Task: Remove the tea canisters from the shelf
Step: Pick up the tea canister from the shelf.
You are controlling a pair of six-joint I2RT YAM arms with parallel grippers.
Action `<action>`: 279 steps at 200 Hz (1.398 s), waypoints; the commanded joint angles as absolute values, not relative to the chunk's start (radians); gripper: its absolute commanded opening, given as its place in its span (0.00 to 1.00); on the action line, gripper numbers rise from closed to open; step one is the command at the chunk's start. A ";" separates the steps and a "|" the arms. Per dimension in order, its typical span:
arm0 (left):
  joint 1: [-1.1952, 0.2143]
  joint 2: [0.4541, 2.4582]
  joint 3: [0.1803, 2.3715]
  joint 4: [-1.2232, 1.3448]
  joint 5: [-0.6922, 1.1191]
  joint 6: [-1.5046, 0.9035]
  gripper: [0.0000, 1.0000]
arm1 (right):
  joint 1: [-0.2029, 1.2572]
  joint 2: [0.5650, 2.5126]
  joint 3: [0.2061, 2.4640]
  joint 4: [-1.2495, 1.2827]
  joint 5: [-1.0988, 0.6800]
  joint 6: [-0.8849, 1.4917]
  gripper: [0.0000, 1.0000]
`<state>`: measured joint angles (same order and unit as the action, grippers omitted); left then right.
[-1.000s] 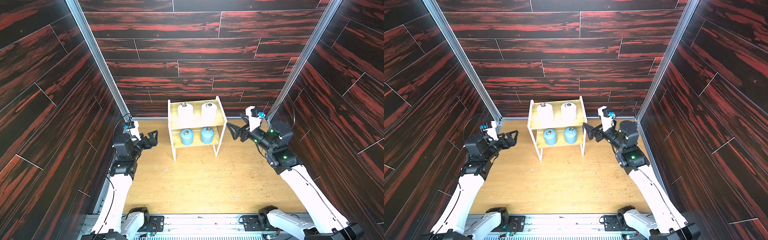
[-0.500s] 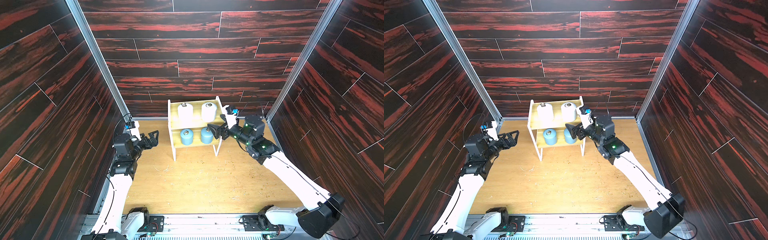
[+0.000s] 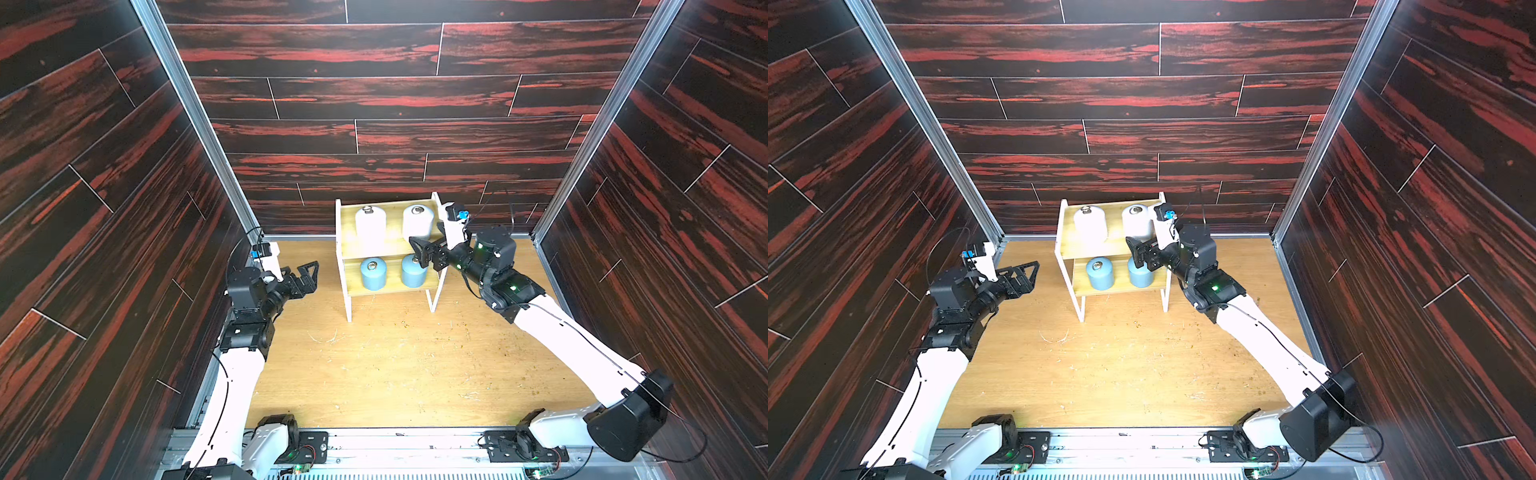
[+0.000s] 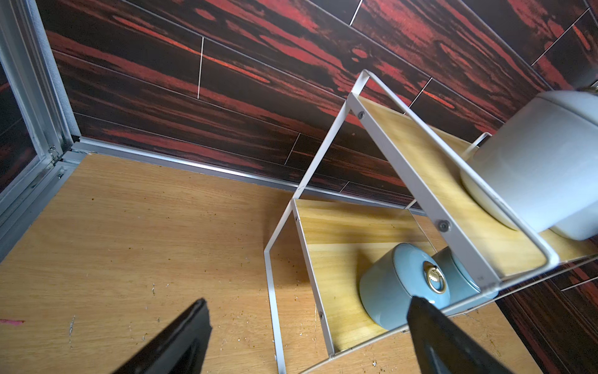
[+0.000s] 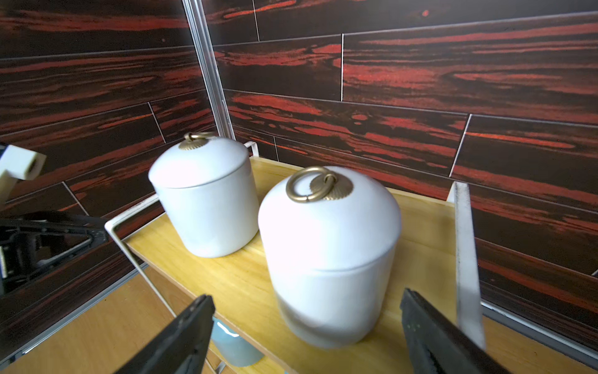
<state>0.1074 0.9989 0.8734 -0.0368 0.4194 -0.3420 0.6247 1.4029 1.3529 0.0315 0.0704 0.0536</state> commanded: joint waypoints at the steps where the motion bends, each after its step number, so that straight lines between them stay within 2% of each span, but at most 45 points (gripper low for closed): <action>1: 0.109 0.979 0.871 -0.032 0.435 -0.344 0.99 | 0.638 1.417 1.384 0.061 0.122 0.088 0.95; 57: 0.109 0.979 0.873 -0.031 0.439 -0.344 1.00 | 0.645 1.446 1.385 0.097 0.178 0.132 0.97; 279: 0.109 0.938 0.852 -0.080 0.433 -0.323 1.00 | 0.650 1.492 1.385 0.107 0.176 0.153 0.98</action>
<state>0.1074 0.9543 0.8654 -0.0654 0.4271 -0.3332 0.6415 1.4586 1.3678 0.1215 0.1707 0.1463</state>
